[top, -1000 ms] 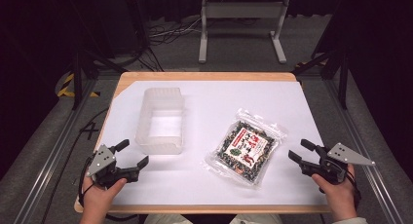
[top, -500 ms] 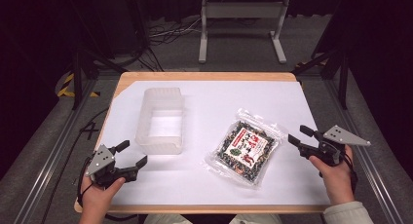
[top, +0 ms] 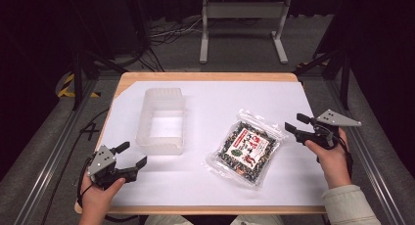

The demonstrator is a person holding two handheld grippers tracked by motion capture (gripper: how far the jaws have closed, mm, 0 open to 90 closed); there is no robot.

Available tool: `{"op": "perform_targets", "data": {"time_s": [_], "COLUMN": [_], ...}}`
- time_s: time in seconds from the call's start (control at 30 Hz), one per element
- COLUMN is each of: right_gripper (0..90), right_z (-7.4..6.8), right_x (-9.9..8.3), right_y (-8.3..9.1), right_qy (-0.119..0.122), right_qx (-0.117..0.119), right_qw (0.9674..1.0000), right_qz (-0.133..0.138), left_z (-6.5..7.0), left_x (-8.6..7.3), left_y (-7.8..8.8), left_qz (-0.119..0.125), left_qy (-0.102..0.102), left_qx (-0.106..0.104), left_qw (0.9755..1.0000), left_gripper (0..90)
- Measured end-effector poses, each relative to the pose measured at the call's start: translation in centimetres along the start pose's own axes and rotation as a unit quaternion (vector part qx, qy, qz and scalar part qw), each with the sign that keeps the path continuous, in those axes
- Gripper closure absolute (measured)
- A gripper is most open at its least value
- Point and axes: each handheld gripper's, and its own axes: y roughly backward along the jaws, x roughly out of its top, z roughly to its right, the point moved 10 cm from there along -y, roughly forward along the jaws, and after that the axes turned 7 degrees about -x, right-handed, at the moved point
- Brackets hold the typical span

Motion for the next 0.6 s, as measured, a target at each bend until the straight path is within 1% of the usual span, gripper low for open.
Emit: {"op": "perform_targets", "data": {"time_s": [0.03,0.1,0.17,0.2,0.27,0.3,0.37,0.4,0.47,0.53,0.57,0.6], "right_gripper": [37.7,38.5,39.7,40.3,40.3,40.2,38.9,38.9,39.5,41.2,41.7,42.1], "right_z": [0.0,0.1,0.2,0.4,0.4,0.6,0.8,0.9,0.8,0.6,0.5,0.4], "right_x": [-0.1,-0.2,-0.6,-0.9,-1.0,-1.4,-2.1,-2.4,-2.9,-3.3,-3.5,-3.8], "right_y": [-0.3,-0.6,-1.3,-1.9,-2.1,-2.7,-3.2,-3.4,-3.7,-3.8,-3.9,-3.9], "right_qy": [0.004,0.007,0.015,0.019,0.018,0.010,-0.004,-0.006,-0.008,-0.004,-0.004,-0.007], "right_qx": [0.002,0.003,0.000,-0.006,-0.007,-0.009,-0.010,-0.010,-0.003,0.003,0.008,0.010], "right_qw": [1.0000,1.0000,0.9997,0.9995,0.9993,0.9990,0.9981,0.9976,0.9969,0.9965,0.9961,0.9957], "right_qz": [-0.003,-0.006,-0.018,-0.026,-0.031,-0.043,-0.061,-0.068,-0.078,-0.084,-0.088,-0.092], "left_z": [-0.1,-0.1,-0.2,-0.2,-0.3,-0.3,-0.2,-0.2,-0.2,-0.2,-0.2,-0.2], "left_x": [0.0,0.1,0.1,0.0,0.0,0.0,0.0,0.0,0.0,-0.1,-0.2,-0.2], "left_y": [0.0,0.0,0.0,0.0,0.0,0.0,0.0,0.0,0.0,-0.1,-0.2,-0.2], "left_qz": [0.001,0.004,0.004,0.003,0.004,0.003,0.004,0.005,0.004,0.003,-0.002,-0.003], "left_qy": [-0.004,-0.005,-0.004,-0.005,-0.004,-0.007,-0.005,-0.005,-0.006,-0.008,-0.015,-0.020], "left_qx": [0.003,0.003,0.005,0.007,0.008,0.008,0.008,0.008,0.008,0.008,0.014,0.015], "left_qw": [1.0000,1.0000,1.0000,1.0000,1.0000,0.9999,0.9999,0.9999,0.9999,0.9999,0.9998,0.9997], "left_gripper": [19.6,19.3,19.0,18.4,18.0,17.8,17.7,17.6,17.6,17.7,18.2,18.5]}}
